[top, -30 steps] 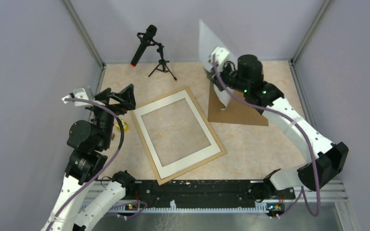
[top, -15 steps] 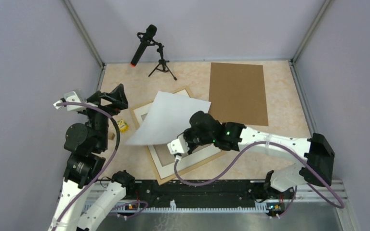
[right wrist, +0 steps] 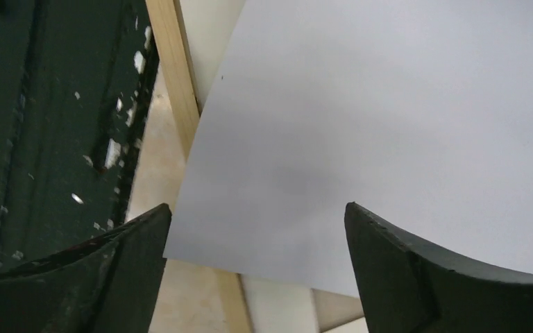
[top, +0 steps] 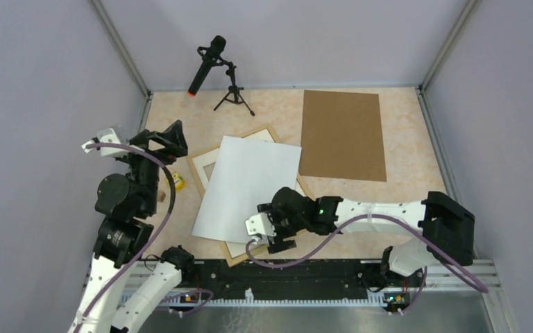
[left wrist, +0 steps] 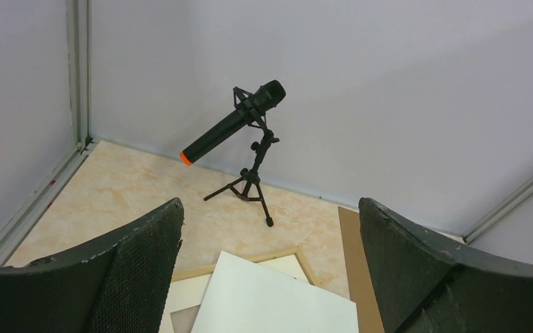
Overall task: Put the photo into the frame
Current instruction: Turn over the photo from the photo frame, then adjust the photo in the photo frame.
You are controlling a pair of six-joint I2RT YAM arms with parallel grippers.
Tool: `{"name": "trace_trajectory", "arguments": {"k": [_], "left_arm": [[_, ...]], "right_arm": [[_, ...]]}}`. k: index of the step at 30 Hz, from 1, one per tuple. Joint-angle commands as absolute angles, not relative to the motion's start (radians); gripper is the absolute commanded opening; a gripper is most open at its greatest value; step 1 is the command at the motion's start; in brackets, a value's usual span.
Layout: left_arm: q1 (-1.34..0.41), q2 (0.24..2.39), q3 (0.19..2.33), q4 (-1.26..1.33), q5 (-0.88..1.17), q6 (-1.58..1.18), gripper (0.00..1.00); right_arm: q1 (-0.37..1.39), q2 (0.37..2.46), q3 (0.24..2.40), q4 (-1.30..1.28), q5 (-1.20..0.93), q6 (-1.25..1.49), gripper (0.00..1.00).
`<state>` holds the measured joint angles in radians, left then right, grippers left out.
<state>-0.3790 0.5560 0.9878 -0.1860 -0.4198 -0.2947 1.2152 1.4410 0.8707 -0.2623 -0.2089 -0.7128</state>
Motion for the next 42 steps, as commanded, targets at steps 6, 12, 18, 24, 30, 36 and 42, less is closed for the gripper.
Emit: {"name": "trace_trajectory", "arguments": {"k": [6,12,18,24,30,36,42], "left_arm": [[-0.37,0.597,0.977,-0.136,-0.357,-0.313,0.99],[-0.366,0.612,0.974,-0.13,-0.318,-0.311,0.98],[-0.365,0.621,0.96,-0.113,-0.311,-0.311,0.99],[-0.366,0.621,0.959,-0.111,-0.296,-0.311,0.98],[-0.366,0.618,0.957,-0.108,-0.288,-0.313,0.98],[-0.366,0.617,0.954,-0.104,-0.281,-0.313,0.98],[-0.366,0.614,0.954,-0.102,-0.275,-0.313,0.98]], "right_arm": [[1.233,1.259,0.73,-0.064,-0.183,0.069,0.99],[1.135,1.163,0.64,0.036,-0.04,0.618,0.99],[0.949,1.117,0.431,0.197,-0.017,1.117,0.91],[0.936,1.135,0.393,0.168,0.034,1.211,0.81],[0.937,1.181,0.416,0.16,0.024,1.202,0.65],[0.982,1.244,0.499,0.114,0.023,1.178,0.58],[1.046,1.279,0.495,0.122,0.099,1.293,0.59]]}}
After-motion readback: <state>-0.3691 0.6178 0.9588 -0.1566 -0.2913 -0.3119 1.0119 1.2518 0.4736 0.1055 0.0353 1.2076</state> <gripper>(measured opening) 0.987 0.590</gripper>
